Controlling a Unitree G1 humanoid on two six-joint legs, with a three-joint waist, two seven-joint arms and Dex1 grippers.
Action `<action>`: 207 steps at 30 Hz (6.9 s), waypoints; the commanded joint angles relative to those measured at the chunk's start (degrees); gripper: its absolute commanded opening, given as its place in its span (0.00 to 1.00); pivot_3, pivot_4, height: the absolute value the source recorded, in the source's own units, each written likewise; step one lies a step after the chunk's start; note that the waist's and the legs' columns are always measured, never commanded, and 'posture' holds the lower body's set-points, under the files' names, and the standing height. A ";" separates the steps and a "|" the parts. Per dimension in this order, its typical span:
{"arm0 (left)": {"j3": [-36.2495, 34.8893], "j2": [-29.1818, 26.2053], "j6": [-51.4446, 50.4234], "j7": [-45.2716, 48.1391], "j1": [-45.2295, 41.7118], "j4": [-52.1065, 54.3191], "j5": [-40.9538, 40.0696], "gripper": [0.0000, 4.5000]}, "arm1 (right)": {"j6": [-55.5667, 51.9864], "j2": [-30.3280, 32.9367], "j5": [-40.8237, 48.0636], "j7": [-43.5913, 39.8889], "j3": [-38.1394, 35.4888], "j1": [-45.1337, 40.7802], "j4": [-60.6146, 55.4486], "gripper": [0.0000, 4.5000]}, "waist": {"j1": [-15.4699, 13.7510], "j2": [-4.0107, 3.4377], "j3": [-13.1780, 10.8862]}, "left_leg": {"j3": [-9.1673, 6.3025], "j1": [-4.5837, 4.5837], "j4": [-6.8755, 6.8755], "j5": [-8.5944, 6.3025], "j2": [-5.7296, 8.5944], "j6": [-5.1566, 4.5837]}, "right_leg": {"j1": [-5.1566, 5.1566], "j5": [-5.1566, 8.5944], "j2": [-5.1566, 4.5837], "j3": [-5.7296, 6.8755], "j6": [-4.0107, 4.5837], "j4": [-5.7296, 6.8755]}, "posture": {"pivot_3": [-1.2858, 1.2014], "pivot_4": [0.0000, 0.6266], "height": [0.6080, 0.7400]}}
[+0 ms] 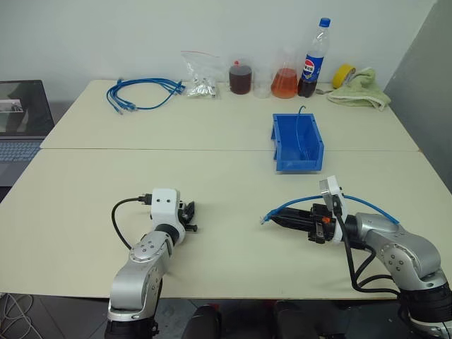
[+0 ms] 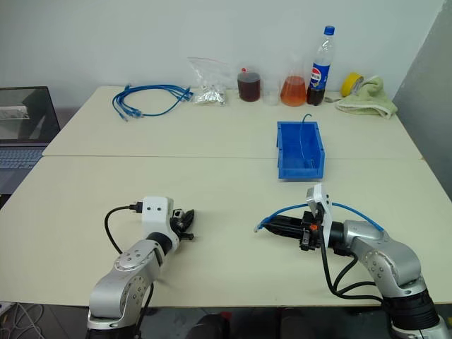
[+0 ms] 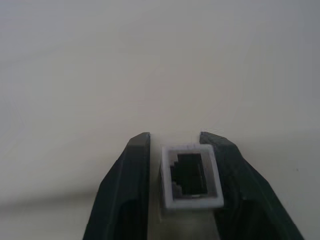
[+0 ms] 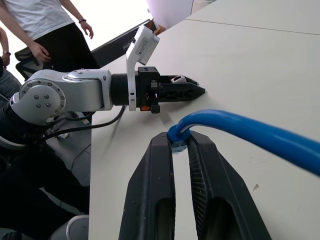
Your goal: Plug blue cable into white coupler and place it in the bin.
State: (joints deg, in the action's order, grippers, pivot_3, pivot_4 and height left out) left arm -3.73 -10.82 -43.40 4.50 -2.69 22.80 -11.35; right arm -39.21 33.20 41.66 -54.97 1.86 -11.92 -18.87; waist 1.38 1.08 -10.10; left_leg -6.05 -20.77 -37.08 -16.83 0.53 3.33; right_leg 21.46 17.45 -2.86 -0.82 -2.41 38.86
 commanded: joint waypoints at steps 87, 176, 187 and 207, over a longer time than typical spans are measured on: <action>4.80 -35.64 48.02 66.10 -18.79 -48.23 1.99 1.00 | -4.28 -0.34 2.26 0.26 2.11 -3.90 -5.21 0.03 | 0.40 -0.04 -0.14 | 0.01 -0.15 0.05 -0.01 -0.15 -0.03 | 0.29 0.01 0.21 -0.01 0.02 0.05 | 0.52 0.24 1.00; 24.21 -28.28 24.07 69.38 -20.27 -25.70 7.34 0.18 | 10.55 -7.01 -20.27 2.69 17.75 -13.77 4.53 0.03 | 0.35 -0.18 -0.03 | -0.04 0.02 -0.10 0.00 -0.11 -0.04 | 0.00 0.01 0.23 0.02 0.02 0.09 | 0.52 0.24 1.00; 24.33 -28.43 23.44 69.56 -20.10 -25.69 7.48 0.18 | 10.51 -10.86 -22.78 1.86 20.37 -16.86 6.84 0.03 | 0.40 -0.20 -0.02 | -0.09 0.02 -0.09 0.00 -0.13 -0.04 | 0.02 0.01 0.24 0.02 0.02 0.10 | 0.52 0.24 1.00; 25.00 -28.60 22.43 70.64 -20.29 -25.64 7.42 0.18 | 11.36 -12.59 -28.62 0.96 24.23 -19.62 9.86 0.03 | 0.46 -0.22 0.00 | -0.11 0.03 -0.08 0.00 -0.13 -0.04 | 0.05 0.00 0.24 0.02 0.02 0.11 | 0.52 0.24 1.00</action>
State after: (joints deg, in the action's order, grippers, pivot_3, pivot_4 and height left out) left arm 17.72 -38.88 -19.53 73.69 -24.81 -1.05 -5.19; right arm -28.87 20.35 13.36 -53.16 26.09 -30.51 -8.43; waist 1.85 0.85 -10.10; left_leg -6.18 -20.74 -37.16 -16.83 0.40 3.29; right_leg 21.51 17.45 -2.62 -0.81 -2.39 38.97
